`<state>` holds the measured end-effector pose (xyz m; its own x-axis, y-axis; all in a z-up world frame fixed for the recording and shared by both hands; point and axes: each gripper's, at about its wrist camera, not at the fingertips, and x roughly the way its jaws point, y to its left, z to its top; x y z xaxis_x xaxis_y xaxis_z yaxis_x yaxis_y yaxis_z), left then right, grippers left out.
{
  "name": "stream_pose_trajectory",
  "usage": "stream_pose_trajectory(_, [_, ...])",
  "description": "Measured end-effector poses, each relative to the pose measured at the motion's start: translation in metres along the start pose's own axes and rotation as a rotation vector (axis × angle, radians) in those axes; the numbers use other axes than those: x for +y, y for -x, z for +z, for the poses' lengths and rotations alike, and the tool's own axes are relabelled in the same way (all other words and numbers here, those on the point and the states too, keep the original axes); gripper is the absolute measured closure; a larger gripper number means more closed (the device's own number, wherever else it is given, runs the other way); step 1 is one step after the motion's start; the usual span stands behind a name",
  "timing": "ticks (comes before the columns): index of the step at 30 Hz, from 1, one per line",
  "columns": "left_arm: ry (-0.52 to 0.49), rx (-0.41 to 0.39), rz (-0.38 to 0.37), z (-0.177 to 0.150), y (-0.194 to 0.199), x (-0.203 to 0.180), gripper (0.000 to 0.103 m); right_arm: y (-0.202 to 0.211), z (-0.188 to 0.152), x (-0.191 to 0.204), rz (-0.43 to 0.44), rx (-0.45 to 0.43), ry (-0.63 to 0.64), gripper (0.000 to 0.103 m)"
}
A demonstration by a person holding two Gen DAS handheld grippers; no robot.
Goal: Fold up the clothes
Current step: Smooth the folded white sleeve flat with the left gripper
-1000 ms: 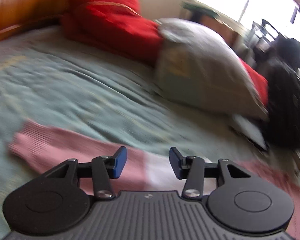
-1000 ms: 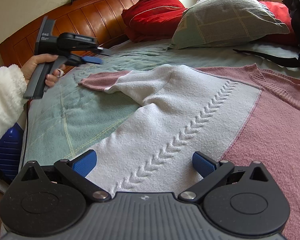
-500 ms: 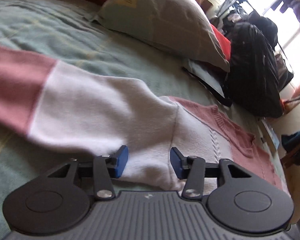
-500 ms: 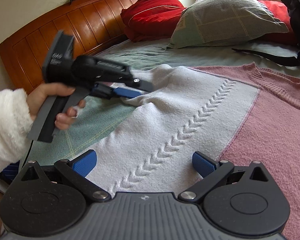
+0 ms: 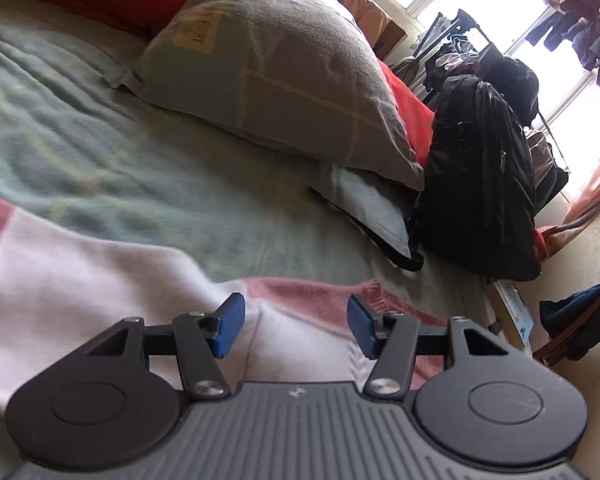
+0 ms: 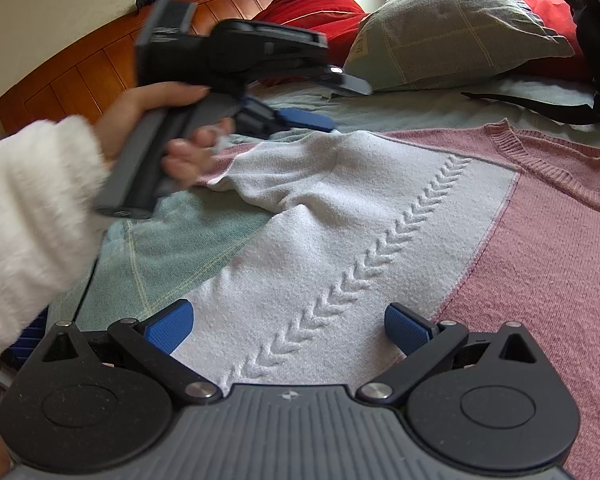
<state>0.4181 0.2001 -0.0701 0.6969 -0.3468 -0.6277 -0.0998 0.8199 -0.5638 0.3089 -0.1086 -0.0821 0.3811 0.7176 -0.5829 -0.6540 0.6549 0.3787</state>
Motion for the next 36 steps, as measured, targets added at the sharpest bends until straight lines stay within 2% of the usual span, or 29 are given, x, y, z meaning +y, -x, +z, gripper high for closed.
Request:
stream_pose_trajectory(4, [0.021,0.1,0.055,-0.015,-0.021,0.014,0.047,0.0,0.0,-0.001,0.002,-0.003,-0.003,0.0])
stream_pose_trajectory(5, [0.016,0.084,0.038,-0.018,-0.019,0.017,0.045,0.0,0.0,-0.001,0.004,-0.003,-0.005,0.0])
stream_pose_trajectory(10, [0.043,0.054,0.018,-0.008,-0.005,0.013,0.047,-0.001,0.0,-0.001,0.004,-0.002,-0.009,0.0])
stream_pose_trajectory(13, [0.031,0.065,-0.007,-0.004,-0.009,0.004,0.045,-0.002,0.001,0.0,-0.003,0.001,-0.013,0.0])
stream_pose_trajectory(16, [0.013,0.097,0.04,-0.003,-0.03,0.002,0.043,0.001,0.003,0.003,-0.02,0.002,-0.012,0.0])
stream_pose_trajectory(19, [0.015,0.066,0.063,0.004,-0.045,0.004,0.04,0.005,0.005,0.005,-0.044,0.012,-0.007,0.0])
stream_pose_trajectory(22, [0.014,0.024,0.109,0.015,-0.055,0.003,0.042,0.018,0.009,0.004,-0.075,-0.006,0.003,0.0])
stream_pose_trajectory(26, [-0.035,0.016,0.141,0.016,-0.045,-0.014,0.043,0.04,0.015,0.0,-0.145,-0.035,0.019,0.0])
stream_pose_trajectory(29, [-0.064,0.023,0.086,0.009,-0.03,-0.027,0.04,0.054,0.02,-0.008,-0.204,-0.059,0.003,0.0])
stream_pose_trajectory(31, [-0.081,0.028,0.047,0.004,-0.02,-0.035,0.037,0.055,0.023,-0.016,-0.211,-0.066,-0.027,0.0])
stream_pose_trajectory(33, [-0.078,0.056,0.008,-0.002,-0.023,-0.041,0.033,0.051,0.023,-0.019,-0.204,-0.055,-0.048,0.0])
stream_pose_trajectory(36, [-0.057,0.139,0.083,-0.004,-0.046,-0.038,0.034,0.046,0.022,-0.018,-0.195,-0.036,-0.048,0.0])
